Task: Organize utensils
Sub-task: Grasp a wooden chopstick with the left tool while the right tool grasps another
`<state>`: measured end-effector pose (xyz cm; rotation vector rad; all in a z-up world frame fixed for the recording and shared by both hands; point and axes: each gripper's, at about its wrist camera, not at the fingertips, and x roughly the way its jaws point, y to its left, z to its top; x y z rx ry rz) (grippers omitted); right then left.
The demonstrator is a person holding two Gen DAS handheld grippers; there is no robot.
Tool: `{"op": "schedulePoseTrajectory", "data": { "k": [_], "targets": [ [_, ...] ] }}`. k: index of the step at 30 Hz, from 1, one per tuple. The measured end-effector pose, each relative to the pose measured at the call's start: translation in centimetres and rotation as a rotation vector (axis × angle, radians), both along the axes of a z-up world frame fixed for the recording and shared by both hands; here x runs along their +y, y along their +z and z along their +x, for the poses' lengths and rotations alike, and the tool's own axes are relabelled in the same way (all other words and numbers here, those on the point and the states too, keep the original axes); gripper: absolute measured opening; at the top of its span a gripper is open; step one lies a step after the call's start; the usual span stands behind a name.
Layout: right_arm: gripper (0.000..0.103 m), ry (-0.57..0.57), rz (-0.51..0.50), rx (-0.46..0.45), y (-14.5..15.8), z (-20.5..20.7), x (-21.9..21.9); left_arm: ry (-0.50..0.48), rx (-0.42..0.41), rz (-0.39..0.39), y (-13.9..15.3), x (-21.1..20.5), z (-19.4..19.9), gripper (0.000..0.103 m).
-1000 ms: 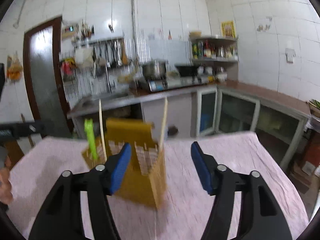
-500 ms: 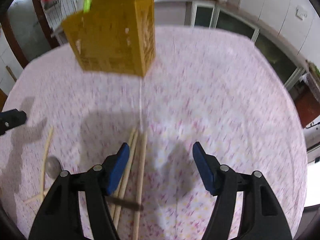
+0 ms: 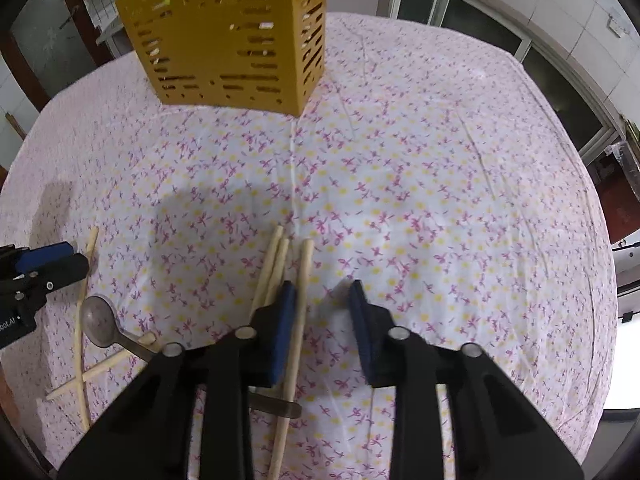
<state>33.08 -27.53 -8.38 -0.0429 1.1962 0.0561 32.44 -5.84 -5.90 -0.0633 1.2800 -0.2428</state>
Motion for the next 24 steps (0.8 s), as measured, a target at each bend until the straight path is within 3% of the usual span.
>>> {"op": "schedulePoseTrajectory", "data": {
  "k": [3,7,16,24],
  "targets": [
    [0.011,0.010,-0.016,0.022,0.1,0.4,0.4,-0.022,0.027,0.009,-0.5,-0.9,0.3,0.016],
    [0.010,0.007,-0.010,0.034,0.0,0.8,0.5,-0.032,0.049,0.038,-1.3,-1.5,0.8,0.009],
    [0.006,-0.011,0.062,0.002,0.3,0.4,-1.1,-0.030,0.058,0.009,-1.1,-0.3,1.0,0.005],
    [0.006,-0.019,0.089,-0.139,4.2,-1.4,-2.1,-0.011,-0.080,-0.048,3.5,2.3,-0.3,0.005]
  ]
}}
